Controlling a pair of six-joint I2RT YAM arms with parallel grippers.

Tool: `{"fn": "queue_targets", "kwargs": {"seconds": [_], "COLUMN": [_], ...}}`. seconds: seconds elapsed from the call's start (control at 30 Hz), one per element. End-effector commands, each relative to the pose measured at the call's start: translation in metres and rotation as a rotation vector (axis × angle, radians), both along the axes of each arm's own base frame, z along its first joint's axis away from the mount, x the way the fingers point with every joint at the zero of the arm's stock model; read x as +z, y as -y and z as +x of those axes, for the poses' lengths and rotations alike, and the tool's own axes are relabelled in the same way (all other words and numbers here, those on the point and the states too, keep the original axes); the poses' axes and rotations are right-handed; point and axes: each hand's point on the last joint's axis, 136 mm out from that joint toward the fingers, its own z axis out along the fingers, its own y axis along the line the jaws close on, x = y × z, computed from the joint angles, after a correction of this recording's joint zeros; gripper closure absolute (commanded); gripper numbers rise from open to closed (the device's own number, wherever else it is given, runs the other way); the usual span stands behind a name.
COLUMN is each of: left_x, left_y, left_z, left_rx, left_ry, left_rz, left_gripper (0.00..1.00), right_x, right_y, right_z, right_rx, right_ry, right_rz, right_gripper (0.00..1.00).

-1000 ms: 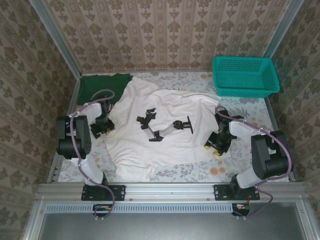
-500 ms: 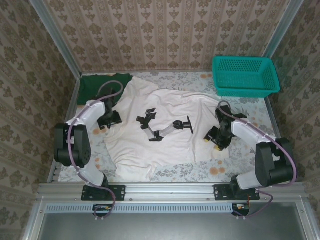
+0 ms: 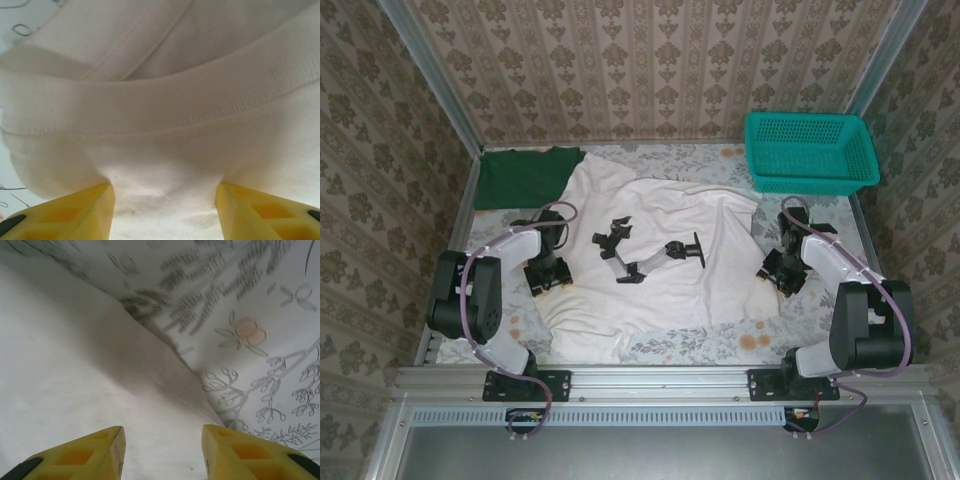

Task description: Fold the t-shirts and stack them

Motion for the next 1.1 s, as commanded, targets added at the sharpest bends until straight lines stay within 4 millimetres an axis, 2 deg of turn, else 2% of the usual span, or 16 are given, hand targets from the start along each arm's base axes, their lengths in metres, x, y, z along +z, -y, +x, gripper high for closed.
{"fn": "queue_targets", "kwargs": {"seconds": [0.0,0.07,0.13,0.23,0.33,0.43,0.47,0.53,0.67,0.77,0.83,0.93,1.07], "left_x": [-0.009,-0.012,-0.013,-0.008,0.002,0.008,0.010,0.012,0.014,0.016,0.019,0.024,0.028], "left_y": [-0.012,-0.016,-0.019,-0.029,-0.042,-0.044,-0.043,-0.040,-0.038,-0.038,-0.038,-0.036,-0.029], "left_z": [-0.002,0.002,0.006,0.011,0.018,0.027,0.029,0.033,0.035,0.035,0.036,0.038,0.041], "left_rx": [0.106,0.121,0.122,0.116,0.111,0.095,0.088,0.082,0.077,0.071,0.062,0.045,0.008], "left_ry": [-0.010,-0.014,-0.017,-0.016,-0.001,0.022,0.026,0.037,0.042,0.042,0.048,0.069,0.078], "left_rz": [-0.014,-0.019,-0.017,0.018,0.056,0.047,0.044,0.028,0.017,0.017,0.016,0.009,0.001], "left_gripper": [0.51,0.57,0.66,0.77,0.79,0.78,0.76,0.74,0.71,0.69,0.68,0.66,0.64], "right_x": [-0.016,-0.023,-0.028,-0.024,-0.018,-0.013,-0.011,-0.010,-0.017,-0.006,0.007,0.026,0.033], "right_y": [-0.014,-0.020,-0.027,-0.036,-0.058,-0.078,-0.084,-0.092,-0.112,-0.122,-0.111,-0.087,-0.053], "right_z": [-0.012,-0.013,-0.014,-0.014,-0.012,-0.007,-0.004,0.000,0.008,0.019,0.019,0.010,-0.023], "right_rx": [0.015,0.027,0.036,0.061,0.089,0.132,0.149,0.187,0.240,0.264,0.258,0.213,0.111], "right_ry": [-0.071,-0.091,-0.100,-0.087,-0.056,-0.050,-0.041,-0.043,-0.060,-0.016,-0.003,0.025,0.013], "right_rz": [0.028,0.034,0.041,0.015,0.011,-0.012,-0.032,-0.071,-0.061,-0.029,-0.060,-0.073,-0.059], "right_gripper": [0.60,0.68,0.82,0.97,1.00,1.00,0.98,0.82,0.79,0.68,0.61,0.57,0.56]}}
